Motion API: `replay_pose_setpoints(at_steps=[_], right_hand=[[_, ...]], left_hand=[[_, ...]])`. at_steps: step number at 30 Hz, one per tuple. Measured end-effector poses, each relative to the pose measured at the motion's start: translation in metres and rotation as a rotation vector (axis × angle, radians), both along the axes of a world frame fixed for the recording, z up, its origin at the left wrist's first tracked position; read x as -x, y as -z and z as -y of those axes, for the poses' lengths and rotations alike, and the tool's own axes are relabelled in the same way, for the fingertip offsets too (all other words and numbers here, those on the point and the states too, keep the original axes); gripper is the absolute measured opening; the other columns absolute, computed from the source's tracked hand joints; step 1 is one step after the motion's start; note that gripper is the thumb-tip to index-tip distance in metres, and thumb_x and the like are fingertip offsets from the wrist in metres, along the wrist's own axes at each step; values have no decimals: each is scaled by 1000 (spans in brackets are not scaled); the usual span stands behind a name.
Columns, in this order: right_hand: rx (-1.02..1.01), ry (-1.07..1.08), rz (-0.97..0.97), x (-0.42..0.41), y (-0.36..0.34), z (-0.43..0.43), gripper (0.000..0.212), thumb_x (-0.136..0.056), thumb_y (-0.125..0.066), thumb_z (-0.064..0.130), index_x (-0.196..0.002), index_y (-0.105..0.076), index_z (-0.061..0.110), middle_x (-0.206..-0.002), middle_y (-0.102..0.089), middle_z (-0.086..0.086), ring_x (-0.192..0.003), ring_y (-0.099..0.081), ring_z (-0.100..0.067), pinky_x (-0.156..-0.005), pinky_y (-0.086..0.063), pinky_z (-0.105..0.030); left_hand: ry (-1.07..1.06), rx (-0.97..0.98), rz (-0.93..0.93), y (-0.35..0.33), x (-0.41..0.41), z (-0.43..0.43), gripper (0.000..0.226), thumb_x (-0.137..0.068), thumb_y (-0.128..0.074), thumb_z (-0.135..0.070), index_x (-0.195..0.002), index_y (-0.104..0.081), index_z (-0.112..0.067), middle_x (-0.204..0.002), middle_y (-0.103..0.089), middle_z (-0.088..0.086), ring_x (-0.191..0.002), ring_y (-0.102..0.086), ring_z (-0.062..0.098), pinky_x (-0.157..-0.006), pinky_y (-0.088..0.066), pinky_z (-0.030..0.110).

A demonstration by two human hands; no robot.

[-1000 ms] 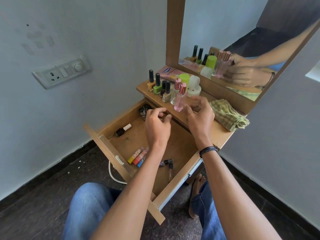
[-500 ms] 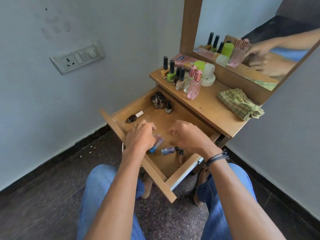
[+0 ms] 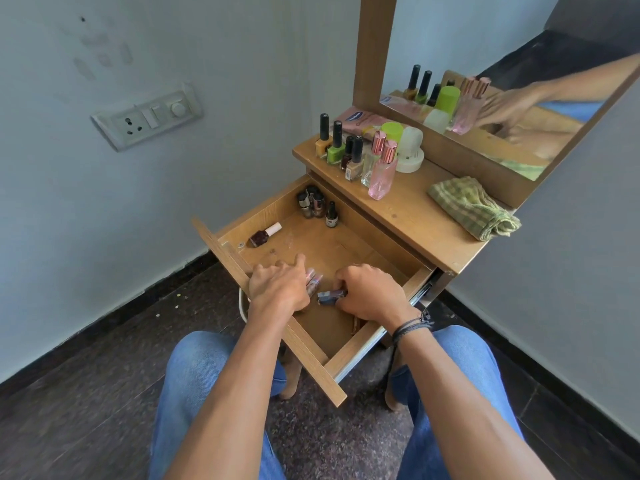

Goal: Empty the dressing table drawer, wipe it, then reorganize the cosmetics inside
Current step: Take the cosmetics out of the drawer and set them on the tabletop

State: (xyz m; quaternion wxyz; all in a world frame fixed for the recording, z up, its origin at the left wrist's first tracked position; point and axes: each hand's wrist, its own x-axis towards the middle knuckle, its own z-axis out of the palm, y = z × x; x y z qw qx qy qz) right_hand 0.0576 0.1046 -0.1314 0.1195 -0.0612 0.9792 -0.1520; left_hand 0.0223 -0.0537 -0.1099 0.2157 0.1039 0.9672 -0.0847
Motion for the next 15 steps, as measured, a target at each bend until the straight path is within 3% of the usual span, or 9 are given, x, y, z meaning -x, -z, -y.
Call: replay_pose_setpoints(at_steps=[4,10,15], right_hand=[[111,90,-49,0,-5,-5,12,-86,-70,30,-96,-67,23,-92,-64,2,-83,-63,-23,-69,-55,-37],[324,209,-81,0,-24,-17,13,-80,-78,30,-86,-68,24,-88,-65,9,-77,-63,-11,-72,-58,-37],[577,356,-233,1,-57,-32,14,-83,-80,23,-93,-69,21,-87,-68,11,-73,-63,3,-58,-49,-16]], left_hand=[[-16,-14,40,5,2,-1,60,-91,-64,-36,-140,-32,-26,-126,-59,12,-107,-63,32,-89,-36,44],[-23,-57,83,7,3,-2,53,-95,-58,-30,-143,-35,-34,-132,-57,9,-118,-57,34,-97,-37,44],[-37,-115,142,7,6,-2,60,-87,-69,-54,-136,-39,-37,-129,-54,6,-116,-57,32,-95,-42,45]])
